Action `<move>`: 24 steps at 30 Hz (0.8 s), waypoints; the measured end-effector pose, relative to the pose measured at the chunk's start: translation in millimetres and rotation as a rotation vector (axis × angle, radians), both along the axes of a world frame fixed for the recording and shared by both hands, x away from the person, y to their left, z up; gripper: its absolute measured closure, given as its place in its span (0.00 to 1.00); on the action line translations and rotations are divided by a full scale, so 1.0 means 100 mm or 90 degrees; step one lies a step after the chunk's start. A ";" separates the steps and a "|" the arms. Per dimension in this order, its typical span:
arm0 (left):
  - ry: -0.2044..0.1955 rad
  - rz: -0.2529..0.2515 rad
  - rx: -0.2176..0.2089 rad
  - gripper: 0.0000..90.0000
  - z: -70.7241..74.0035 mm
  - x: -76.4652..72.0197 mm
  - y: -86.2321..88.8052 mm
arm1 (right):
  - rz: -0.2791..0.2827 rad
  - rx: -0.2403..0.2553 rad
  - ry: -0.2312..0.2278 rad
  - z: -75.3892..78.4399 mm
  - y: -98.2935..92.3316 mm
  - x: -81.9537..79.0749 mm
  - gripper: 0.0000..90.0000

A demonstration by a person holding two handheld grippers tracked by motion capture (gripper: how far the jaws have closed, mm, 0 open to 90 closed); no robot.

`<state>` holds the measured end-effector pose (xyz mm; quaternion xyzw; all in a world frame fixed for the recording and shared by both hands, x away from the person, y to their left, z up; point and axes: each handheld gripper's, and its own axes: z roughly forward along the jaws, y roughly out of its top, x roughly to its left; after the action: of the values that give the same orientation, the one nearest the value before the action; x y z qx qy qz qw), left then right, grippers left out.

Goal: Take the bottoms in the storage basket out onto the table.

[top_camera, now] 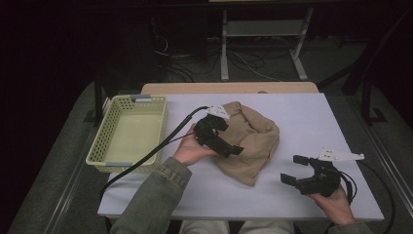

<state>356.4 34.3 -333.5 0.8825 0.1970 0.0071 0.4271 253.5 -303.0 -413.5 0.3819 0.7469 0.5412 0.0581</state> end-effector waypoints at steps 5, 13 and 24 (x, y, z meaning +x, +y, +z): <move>-0.005 0.013 -0.004 0.00 -0.03 -0.07 0.12 | 0.001 0.000 0.000 0.00 0.00 0.00 0.01; 0.003 0.034 -0.015 0.00 -0.07 -0.21 0.32 | 0.001 -0.001 0.003 0.00 0.00 0.00 0.01; -0.004 0.066 -0.018 0.00 -0.15 -0.33 0.59 | 0.000 -0.003 0.000 0.00 0.00 0.00 0.01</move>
<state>323.9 93.5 -348.3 0.8650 0.2413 0.0290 0.4391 253.7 -302.7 -413.8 0.3814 0.7482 0.5396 0.0589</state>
